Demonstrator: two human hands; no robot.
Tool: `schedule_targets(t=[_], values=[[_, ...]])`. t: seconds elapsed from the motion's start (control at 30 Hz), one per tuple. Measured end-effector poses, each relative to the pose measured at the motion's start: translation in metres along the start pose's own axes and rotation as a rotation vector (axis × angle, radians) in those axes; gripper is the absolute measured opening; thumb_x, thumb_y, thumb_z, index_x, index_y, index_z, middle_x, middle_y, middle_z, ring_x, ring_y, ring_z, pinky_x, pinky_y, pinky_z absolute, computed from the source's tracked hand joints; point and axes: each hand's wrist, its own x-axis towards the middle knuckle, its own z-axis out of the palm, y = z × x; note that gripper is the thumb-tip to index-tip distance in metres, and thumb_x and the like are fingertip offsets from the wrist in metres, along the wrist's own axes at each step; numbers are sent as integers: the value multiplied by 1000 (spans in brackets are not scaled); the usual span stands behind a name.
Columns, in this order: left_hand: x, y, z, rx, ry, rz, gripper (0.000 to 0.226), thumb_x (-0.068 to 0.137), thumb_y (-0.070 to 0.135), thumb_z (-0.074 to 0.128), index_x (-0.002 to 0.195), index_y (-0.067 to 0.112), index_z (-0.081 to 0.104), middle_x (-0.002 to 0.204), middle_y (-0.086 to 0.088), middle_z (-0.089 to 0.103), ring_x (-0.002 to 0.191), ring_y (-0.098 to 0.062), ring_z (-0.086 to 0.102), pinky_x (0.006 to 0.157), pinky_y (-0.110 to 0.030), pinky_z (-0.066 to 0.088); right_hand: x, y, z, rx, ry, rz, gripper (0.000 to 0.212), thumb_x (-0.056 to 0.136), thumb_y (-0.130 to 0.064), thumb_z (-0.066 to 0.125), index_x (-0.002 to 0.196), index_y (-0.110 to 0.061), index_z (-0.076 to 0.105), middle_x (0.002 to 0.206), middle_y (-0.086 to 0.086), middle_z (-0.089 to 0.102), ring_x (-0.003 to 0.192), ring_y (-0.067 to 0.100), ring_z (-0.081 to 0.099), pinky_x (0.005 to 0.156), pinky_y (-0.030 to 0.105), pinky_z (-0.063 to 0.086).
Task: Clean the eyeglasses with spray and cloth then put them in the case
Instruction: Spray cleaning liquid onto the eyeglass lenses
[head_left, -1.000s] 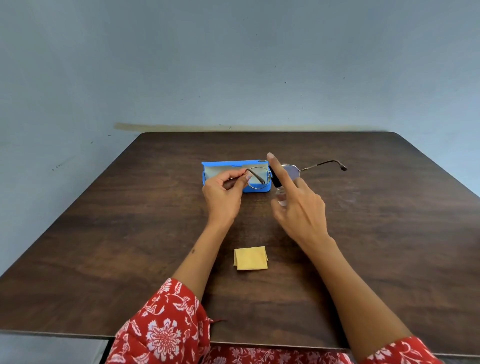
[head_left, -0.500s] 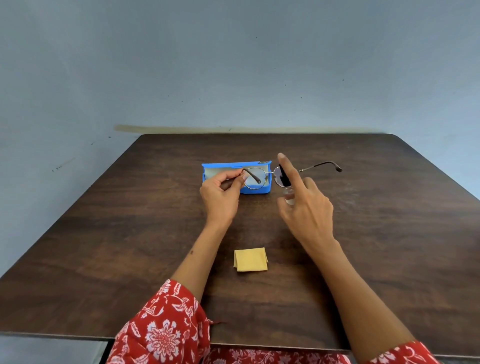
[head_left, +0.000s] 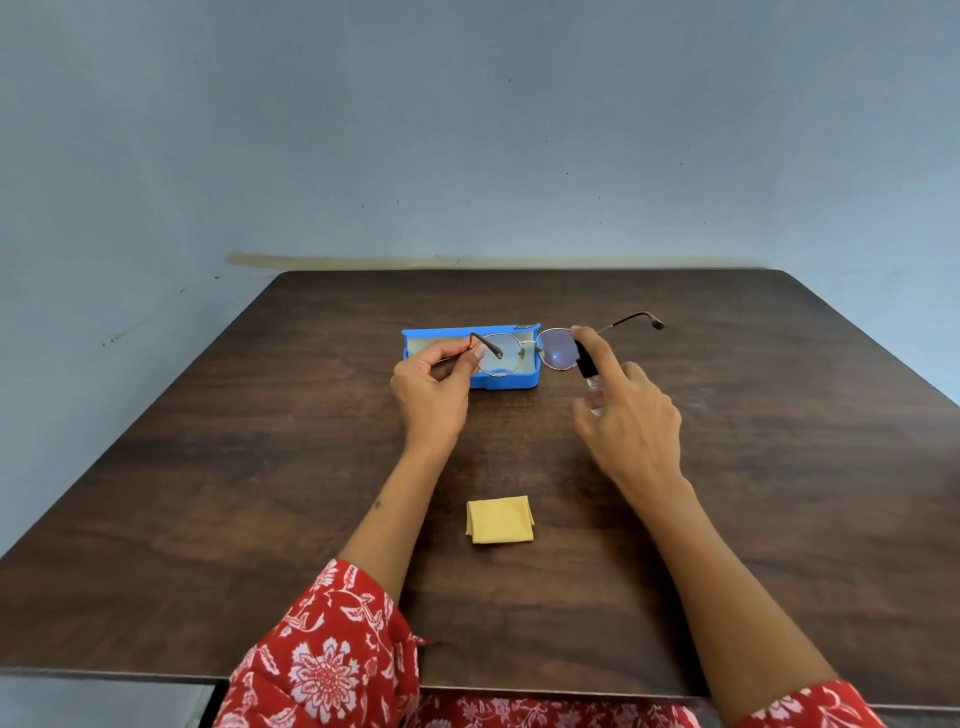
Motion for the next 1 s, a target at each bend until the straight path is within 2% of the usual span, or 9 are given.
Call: schedule_targets(t=[0.17, 0.3, 0.4, 0.5, 0.6, 0.7, 0.77, 0.9, 1.0], values=[[0, 1, 1, -23, 11, -10, 21, 79, 9, 73, 99, 6, 71, 90, -2, 73, 85, -9, 70, 79, -27, 58, -1, 3, 3, 62, 72, -10, 75, 77, -13, 56, 138, -45, 28, 77, 4, 52, 55, 28, 51, 49, 27, 34], [0, -1, 0, -32, 22, -11, 20, 78, 10, 73, 99, 7, 72, 90, -2, 73, 86, -13, 70, 80, -30, 58, -4, 6, 5, 231, 172, -102, 80, 71, -15, 61, 137, -43, 26, 83, 1, 60, 57, 23, 58, 49, 28, 46], [1, -2, -1, -27, 34, -13, 22, 78, 10, 73, 99, 6, 71, 91, -3, 73, 87, -14, 70, 81, -31, 58, -6, 8, 5, 377, 292, -85, 73, 67, -18, 62, 133, -30, 32, 92, 0, 65, 61, 12, 57, 57, 20, 39], [2, -4, -1, -35, 42, -30, 22, 78, 10, 73, 100, 7, 71, 92, -3, 73, 89, -15, 70, 83, -34, 57, -7, 10, 6, 522, 350, -52, 67, 68, -21, 56, 130, -23, 31, 79, -5, 61, 60, 9, 54, 57, 10, 39], [1, -4, -1, -34, 39, -33, 21, 78, 9, 73, 99, 7, 71, 91, -3, 72, 88, -15, 70, 84, -35, 57, 1, 13, 10, 537, 375, 42, 65, 76, -10, 58, 136, -13, 33, 100, -11, 53, 69, 5, 50, 59, 20, 39], [1, -5, 0, -21, 34, -28, 22, 78, 8, 73, 100, 6, 71, 92, -5, 72, 88, -16, 70, 83, -35, 57, 13, 18, 18, 525, 333, 76, 58, 87, -5, 56, 140, -6, 31, 124, 1, 45, 75, 11, 59, 68, 35, 50], [1, -6, 1, -20, 30, -30, 23, 78, 8, 73, 101, 5, 71, 93, -6, 72, 88, -16, 70, 83, -35, 57, 21, 23, 23, 517, 332, 79, 57, 91, -7, 54, 142, -6, 29, 127, 10, 44, 83, 20, 61, 70, 42, 53], [1, -9, 2, -21, 17, -40, 21, 78, 8, 74, 98, 6, 71, 93, -6, 73, 88, -17, 70, 84, -37, 57, 31, 34, 31, 520, 353, 99, 57, 94, -11, 53, 144, -4, 26, 127, 13, 42, 89, 14, 53, 79, 46, 52], [1, -10, 1, -19, 17, -45, 21, 78, 9, 74, 98, 6, 71, 93, -4, 73, 89, -17, 70, 85, -38, 57, 39, 45, 35, 447, 374, 146, 57, 94, -20, 54, 142, -1, 28, 131, 16, 45, 103, 31, 56, 86, 51, 48]])
